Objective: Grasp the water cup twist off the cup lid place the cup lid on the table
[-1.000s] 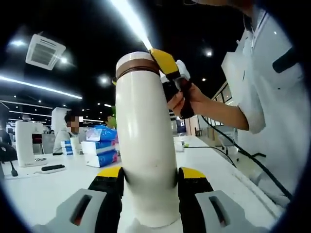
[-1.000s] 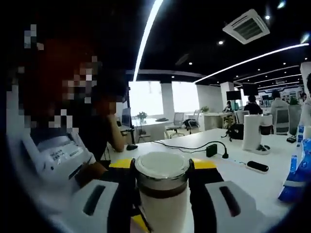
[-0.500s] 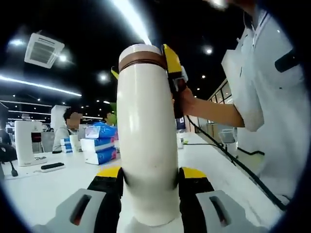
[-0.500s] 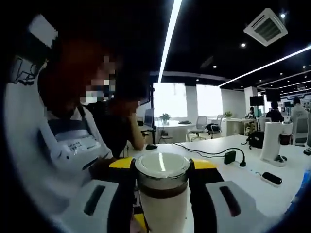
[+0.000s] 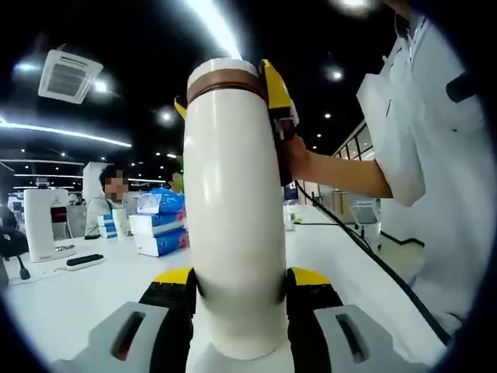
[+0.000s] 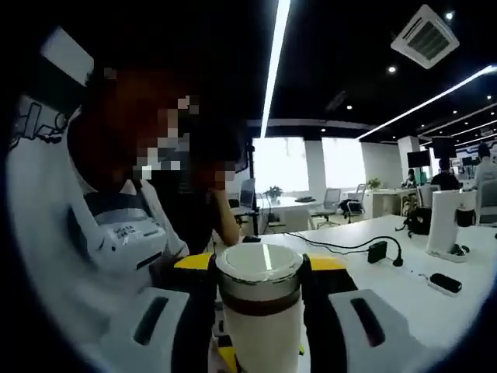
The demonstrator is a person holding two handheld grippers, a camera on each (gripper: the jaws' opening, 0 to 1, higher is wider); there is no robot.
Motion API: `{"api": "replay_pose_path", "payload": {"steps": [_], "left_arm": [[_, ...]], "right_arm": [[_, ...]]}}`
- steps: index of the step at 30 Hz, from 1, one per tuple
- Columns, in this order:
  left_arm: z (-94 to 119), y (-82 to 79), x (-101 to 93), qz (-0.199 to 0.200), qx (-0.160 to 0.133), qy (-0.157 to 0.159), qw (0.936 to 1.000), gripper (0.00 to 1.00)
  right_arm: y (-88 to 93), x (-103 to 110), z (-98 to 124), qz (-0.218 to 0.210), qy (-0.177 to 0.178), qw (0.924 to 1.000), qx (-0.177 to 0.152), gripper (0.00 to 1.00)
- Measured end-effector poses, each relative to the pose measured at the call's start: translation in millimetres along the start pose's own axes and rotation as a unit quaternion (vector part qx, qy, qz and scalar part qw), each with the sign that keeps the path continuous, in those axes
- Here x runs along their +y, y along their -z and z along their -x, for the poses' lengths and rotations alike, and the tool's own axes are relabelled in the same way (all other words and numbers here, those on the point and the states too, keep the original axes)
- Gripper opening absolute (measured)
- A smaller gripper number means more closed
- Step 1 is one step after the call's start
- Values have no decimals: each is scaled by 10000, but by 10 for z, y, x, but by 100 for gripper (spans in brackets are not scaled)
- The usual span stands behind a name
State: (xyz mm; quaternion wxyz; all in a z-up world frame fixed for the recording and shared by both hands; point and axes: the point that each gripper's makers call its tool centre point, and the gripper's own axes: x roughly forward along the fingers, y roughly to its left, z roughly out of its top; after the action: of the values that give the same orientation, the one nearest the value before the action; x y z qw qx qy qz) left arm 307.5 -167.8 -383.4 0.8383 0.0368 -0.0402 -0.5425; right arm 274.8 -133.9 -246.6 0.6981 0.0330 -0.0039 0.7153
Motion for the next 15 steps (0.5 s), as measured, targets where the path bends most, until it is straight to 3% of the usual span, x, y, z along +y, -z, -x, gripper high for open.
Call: {"api": "replay_pose_path", "payload": {"steps": [5, 15], "left_arm": [[-22, -22, 5, 29, 233, 4, 9997, 47], [-105, -41, 9, 207, -133, 34, 9997, 49]], "right_arm": [[-12, -10, 36, -9, 2, 10000, 47, 46], [-5, -35, 87, -96, 123, 9999, 14, 46]]}}
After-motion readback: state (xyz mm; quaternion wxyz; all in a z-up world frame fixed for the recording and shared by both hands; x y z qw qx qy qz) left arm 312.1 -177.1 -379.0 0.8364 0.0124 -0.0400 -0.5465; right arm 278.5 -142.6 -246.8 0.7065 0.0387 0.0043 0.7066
